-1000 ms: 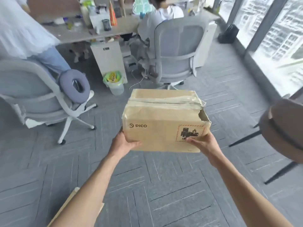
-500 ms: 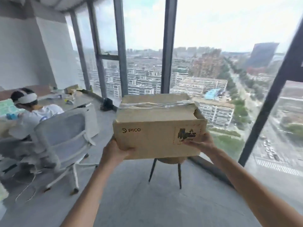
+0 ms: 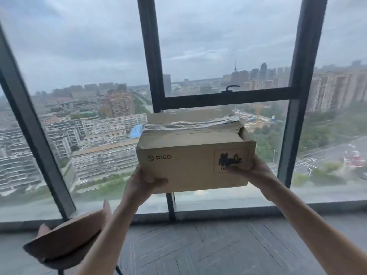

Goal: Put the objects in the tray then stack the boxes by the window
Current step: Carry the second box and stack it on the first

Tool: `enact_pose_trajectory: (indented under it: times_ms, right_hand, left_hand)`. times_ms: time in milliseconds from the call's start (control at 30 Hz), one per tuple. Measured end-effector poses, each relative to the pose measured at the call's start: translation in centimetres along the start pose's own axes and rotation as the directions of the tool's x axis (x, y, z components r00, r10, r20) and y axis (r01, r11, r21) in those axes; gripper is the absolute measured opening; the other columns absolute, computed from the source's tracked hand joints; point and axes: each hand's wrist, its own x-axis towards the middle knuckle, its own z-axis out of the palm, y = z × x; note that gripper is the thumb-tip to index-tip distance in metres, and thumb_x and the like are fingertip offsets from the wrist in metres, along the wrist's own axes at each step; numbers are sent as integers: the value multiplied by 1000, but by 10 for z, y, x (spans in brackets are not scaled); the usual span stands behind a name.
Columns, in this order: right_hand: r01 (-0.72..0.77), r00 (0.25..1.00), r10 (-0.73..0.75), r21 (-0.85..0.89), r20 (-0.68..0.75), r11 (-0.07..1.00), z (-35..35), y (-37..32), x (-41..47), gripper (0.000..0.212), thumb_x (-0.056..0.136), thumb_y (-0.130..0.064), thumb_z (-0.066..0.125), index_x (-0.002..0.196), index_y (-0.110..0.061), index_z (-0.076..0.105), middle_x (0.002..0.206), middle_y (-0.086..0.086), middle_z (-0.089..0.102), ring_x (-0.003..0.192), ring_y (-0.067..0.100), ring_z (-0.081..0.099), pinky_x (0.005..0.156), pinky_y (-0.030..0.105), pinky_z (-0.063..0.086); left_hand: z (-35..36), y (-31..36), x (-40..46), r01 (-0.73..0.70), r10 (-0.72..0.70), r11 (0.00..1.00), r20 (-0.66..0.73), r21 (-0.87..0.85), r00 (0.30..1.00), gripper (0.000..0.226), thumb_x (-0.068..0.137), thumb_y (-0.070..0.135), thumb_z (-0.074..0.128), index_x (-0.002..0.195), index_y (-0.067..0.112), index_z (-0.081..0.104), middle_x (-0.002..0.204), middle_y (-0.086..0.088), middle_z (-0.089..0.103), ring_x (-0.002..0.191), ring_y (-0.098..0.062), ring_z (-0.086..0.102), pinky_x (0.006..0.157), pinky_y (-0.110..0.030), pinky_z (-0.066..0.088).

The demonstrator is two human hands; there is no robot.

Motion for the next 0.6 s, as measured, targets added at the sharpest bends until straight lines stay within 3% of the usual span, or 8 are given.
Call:
enact_pose_trajectory:
  times_ms: [133, 300, 500, 600]
  right_hand:
    - [-29, 986, 23, -34, -163, 999, -123, 32, 16, 45, 69, -17, 89, 98, -43, 65, 99, -11, 78, 102, 18, 70, 100, 53, 52]
    - [-54, 950, 42, -28, -309, 998, -274, 79, 39, 53, 66, -18, 91, 104, -44, 65, 105, -12, 77, 105, 15, 70, 99, 50, 53]
    - [-106, 875, 62, -65, -481, 992, -422, 123, 63, 67, 48, -50, 90, 109, -52, 61, 110, -15, 74, 112, 16, 65, 98, 51, 52]
    - [-116, 844, 67, -59, -533, 991, -481, 149, 79, 70, 55, -43, 92, 116, -48, 59, 112, -15, 73, 112, 14, 65, 100, 47, 52]
  left_hand:
    - [132, 54, 44, -53, 69, 994, 168, -97, 983, 72, 48, 34, 87, 116, 30, 62, 105, 8, 72, 97, -17, 66, 82, -44, 58]
    - [306, 121, 85, -89, 147, 977, 316, -193, 937, 62, 62, 15, 91, 115, 24, 62, 102, 8, 71, 96, -17, 66, 75, -34, 56]
    - [479, 194, 124, -110, 202, 967, 432, -229, 879, 72, 41, 40, 86, 109, 28, 65, 98, 8, 74, 92, -17, 68, 80, -43, 58]
    - [558, 220, 147, -133, 247, 957, 490, -256, 836, 73, 41, 44, 84, 110, 31, 65, 100, 9, 74, 94, -16, 68, 80, -41, 57]
